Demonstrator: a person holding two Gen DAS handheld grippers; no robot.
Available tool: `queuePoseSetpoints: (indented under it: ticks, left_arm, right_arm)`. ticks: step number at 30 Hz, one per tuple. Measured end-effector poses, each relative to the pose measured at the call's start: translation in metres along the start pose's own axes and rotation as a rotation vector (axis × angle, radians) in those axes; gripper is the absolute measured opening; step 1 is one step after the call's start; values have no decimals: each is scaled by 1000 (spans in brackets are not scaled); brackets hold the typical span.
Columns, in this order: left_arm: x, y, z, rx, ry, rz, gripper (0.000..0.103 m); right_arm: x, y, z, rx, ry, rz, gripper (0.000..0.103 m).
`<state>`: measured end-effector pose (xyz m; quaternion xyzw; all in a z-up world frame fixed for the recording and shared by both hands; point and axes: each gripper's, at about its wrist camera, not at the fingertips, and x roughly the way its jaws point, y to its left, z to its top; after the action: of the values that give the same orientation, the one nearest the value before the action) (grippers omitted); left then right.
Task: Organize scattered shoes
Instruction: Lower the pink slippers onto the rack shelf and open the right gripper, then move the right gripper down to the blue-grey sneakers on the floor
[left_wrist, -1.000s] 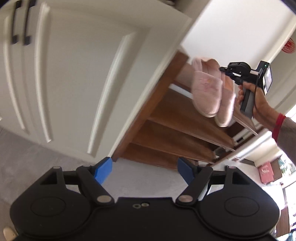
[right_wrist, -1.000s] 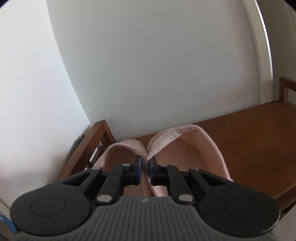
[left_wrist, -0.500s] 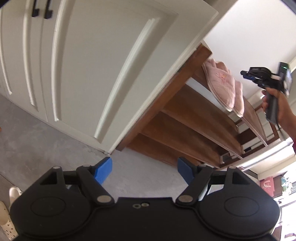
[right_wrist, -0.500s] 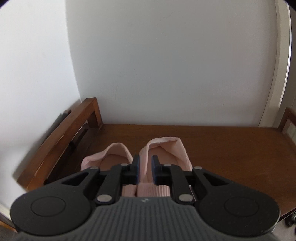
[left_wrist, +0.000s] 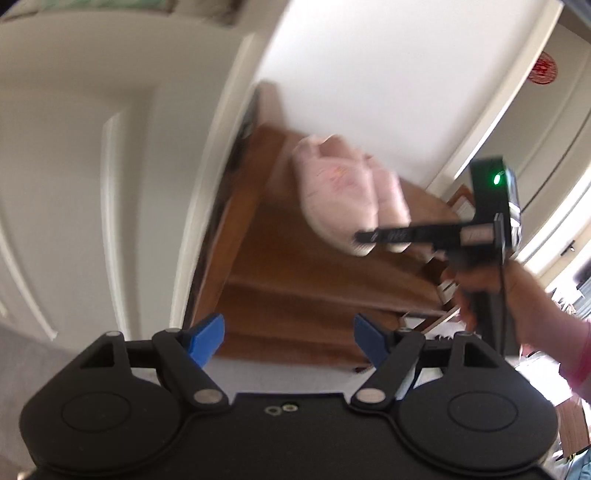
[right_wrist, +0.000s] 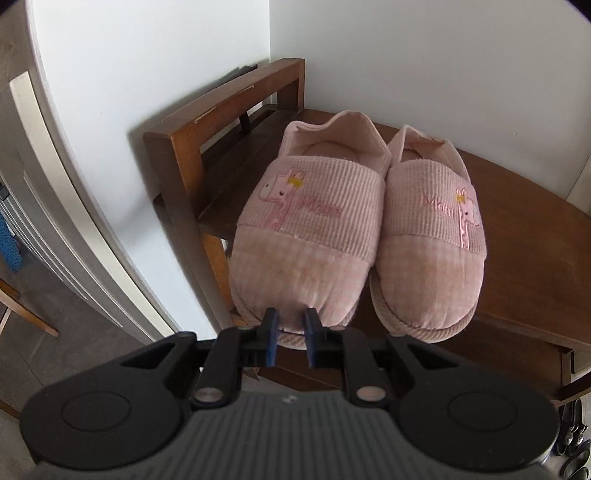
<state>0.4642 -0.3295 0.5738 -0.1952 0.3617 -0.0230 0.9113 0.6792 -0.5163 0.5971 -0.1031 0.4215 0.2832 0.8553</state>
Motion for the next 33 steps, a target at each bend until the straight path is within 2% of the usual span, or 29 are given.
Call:
queuePoseSetpoints:
  ticks: [4,8,11,14,16,19,22,24,27,30,33]
  left_arm:
    - [6,-12,8,16,-19,-21,77]
    - [12,-14,6,7,1,-14,78]
    - [14,-17,6,9,12,2,78]
    - [18,-23,4,12,32,10,78]
    - [15,-27,0,12,38,3,78]
    - [12,-30,-5,10,50,-14,78]
    - [13,-30,-7,10,54,-24,78]
    - [13,-30,-8,9,56,-26,78]
    - [11,-25,-12,2,55,-1,78]
    - [6,-15,-19,-17,60,34,78]
    - [-7,6,-32,-48,66,90,78]
  right_arm:
    - [-15,-10,-17,100,50,37,19]
    - [3,-18,-25,131,106,90,19]
    - [25,-28,0,192,93,113,20]
    - [40,-43,32,290,31,129,21]
    - [39,-50,41,337,9,143,21]
    - [12,-53,31,292,3,118,21]
    - [-7,-64,8,235,64,40,21]
    - [-6,-75,3,233,104,3,32]
    - [8,-100,5,278,143,-25,35]
    - [16,-104,22,256,74,-25,35]
    - [11,-97,23,287,31,51,37]
